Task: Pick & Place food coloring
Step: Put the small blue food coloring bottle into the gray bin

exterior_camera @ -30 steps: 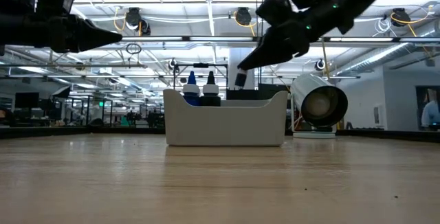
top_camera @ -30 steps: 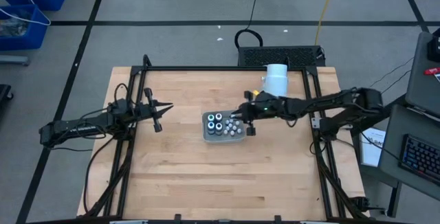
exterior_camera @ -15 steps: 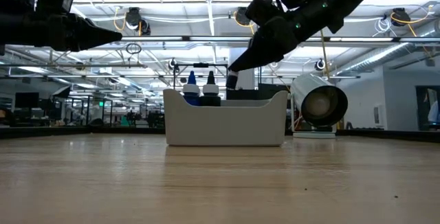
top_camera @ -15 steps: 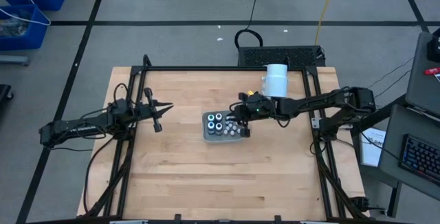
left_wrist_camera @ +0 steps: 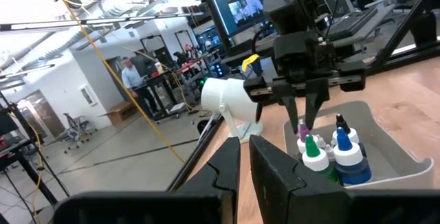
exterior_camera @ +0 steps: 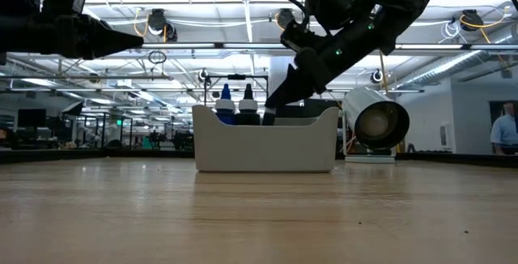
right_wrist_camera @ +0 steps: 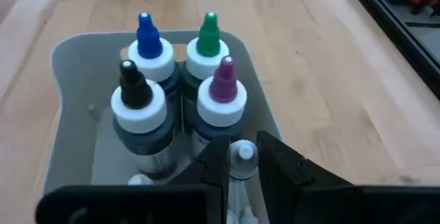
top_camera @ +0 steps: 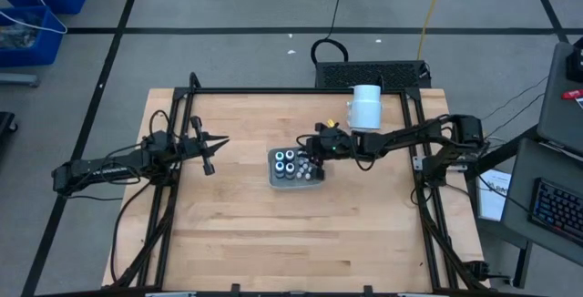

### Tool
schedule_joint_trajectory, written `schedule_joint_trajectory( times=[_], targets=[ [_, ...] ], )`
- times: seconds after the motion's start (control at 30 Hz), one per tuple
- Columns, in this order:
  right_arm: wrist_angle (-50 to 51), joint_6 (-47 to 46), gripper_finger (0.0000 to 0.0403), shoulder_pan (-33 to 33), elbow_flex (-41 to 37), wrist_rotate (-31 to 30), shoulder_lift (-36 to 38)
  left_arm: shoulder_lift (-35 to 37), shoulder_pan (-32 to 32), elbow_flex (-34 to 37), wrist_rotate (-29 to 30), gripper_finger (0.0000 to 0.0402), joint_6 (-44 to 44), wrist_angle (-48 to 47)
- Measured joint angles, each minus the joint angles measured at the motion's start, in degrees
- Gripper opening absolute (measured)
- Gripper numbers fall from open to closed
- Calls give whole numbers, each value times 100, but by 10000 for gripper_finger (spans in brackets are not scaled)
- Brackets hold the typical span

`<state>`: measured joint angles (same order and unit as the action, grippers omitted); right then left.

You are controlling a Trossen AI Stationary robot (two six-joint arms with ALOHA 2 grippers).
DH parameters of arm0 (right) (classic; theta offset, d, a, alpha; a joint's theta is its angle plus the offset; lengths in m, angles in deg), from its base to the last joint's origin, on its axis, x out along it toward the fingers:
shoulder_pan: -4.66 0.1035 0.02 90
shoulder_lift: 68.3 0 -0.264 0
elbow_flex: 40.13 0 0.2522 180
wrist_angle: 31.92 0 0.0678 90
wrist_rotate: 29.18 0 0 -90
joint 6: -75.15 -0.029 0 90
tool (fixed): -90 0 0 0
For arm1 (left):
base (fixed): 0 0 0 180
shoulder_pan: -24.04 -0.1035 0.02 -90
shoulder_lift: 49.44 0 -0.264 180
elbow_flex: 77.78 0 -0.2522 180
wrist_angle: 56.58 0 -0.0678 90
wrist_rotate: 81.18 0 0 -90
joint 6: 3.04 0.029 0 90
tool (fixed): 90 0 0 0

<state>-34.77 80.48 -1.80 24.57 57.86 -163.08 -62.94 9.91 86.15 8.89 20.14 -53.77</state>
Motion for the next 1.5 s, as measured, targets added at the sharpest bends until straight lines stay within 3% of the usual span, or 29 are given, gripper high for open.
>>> schedule_joint_trajectory(
  times=[1.0,1.5],
  targets=[
    [-67,-425,45,-7,-2,-18,-171,0,0,0,2,42,0,3],
    [-456,-298,45,-131,0,-20,-733,1,0,0,2,42,0,3]
  ],
)
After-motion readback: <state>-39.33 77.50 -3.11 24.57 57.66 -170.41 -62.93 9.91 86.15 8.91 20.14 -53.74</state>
